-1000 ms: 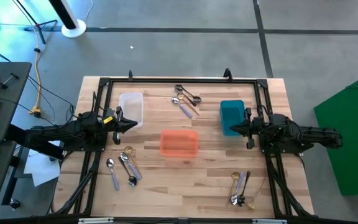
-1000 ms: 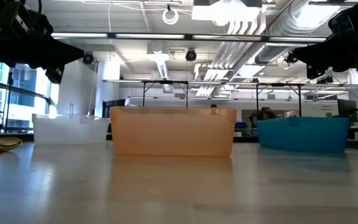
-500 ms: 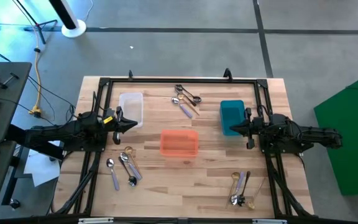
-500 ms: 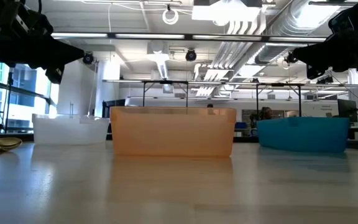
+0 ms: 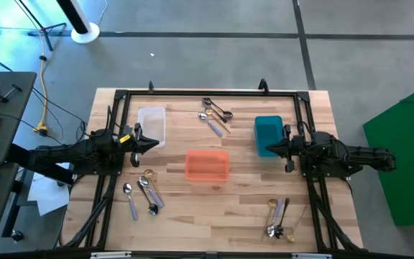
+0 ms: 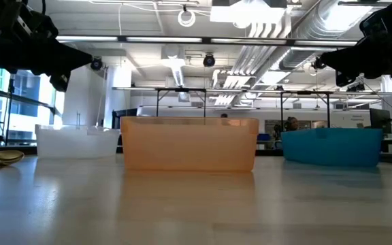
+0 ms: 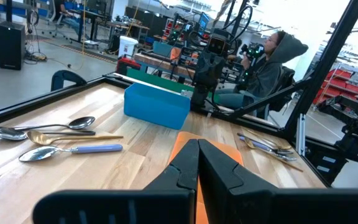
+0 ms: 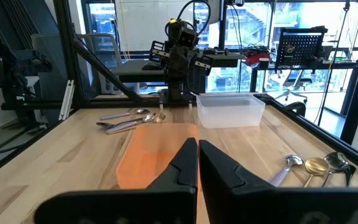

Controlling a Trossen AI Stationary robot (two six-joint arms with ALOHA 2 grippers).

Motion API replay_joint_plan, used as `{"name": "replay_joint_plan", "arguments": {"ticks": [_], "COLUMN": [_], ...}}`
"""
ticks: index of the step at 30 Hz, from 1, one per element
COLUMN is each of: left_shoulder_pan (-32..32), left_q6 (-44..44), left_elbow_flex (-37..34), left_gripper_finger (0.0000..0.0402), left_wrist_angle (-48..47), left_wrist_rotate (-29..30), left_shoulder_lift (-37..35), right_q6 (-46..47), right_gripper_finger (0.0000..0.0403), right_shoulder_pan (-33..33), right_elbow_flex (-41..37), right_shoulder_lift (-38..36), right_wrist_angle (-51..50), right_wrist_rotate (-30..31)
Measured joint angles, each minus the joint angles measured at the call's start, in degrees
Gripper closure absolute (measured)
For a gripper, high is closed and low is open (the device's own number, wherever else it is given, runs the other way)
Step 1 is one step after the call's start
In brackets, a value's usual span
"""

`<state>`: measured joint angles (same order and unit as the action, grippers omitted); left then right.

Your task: Sort silverware by color (type)

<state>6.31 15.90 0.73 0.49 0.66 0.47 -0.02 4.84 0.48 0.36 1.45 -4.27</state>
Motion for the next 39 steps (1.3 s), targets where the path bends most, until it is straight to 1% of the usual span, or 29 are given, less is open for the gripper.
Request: {"name": "replay_joint_plan", "arguments": {"ticks": [4,6,10,13,15,18,20,24,27,31,35,39], "left_shoulder_pan": [0.0,0.0,0.0,0.0,0.0,0.0,0.0,0.0,0.0,0.0,0.0,0.0], "left_q6": [0.0,0.0,0.0,0.0,0.0,0.0,0.0,0.0,0.0,0.0,0.0,0.0], "left_elbow_flex": [0.0,0.0,0.0,0.0,0.0,0.0,0.0,0.0,0.0,0.0,0.0,0.0], "left_gripper_finger": [0.0401,0.0401,0.0401,0.0401,0.0401,0.0401,0.0401,0.0401,0.0401,0.0401,0.0401,0.0401], "left_wrist_angle": [0.0,0.0,0.0,0.0,0.0,0.0,0.0,0.0,0.0,0.0,0.0,0.0], "left_wrist_rotate": [0.0,0.0,0.0,0.0,0.0,0.0,0.0,0.0,0.0,0.0,0.0,0.0], "left_shoulder_lift": [0.0,0.0,0.0,0.0,0.0,0.0,0.0,0.0,0.0,0.0,0.0,0.0], "right_q6": [0.2,2.2,15.5,20.3,20.1,19.3,18.7,17.6,15.0,9.9,7.0,9.4], "right_gripper_finger": [0.0402,0.0402,0.0402,0.0402,0.0402,0.0402,0.0402,0.0402,0.0402,0.0402,0.0402,0.0402], "right_shoulder_pan": [0.0,0.0,0.0,0.0,0.0,0.0,0.0,0.0,0.0,0.0,0.0,0.0], "right_elbow_flex": [0.0,0.0,0.0,0.0,0.0,0.0,0.0,1.6,5.3,11.9,19.4,26.1], "right_shoulder_lift": [0.0,0.0,0.0,0.0,0.0,0.0,0.0,1.6,5.6,14.6,25.2,35.4], "right_wrist_angle": [0.0,1.4,10.3,18.9,23.8,29.1,30.9,30.8,31.2,31.0,30.9,28.4], "right_wrist_rotate": [0.0,0.0,0.0,1.3,4.1,10.0,11.5,12.4,15.2,19.0,19.3,19.3]}}
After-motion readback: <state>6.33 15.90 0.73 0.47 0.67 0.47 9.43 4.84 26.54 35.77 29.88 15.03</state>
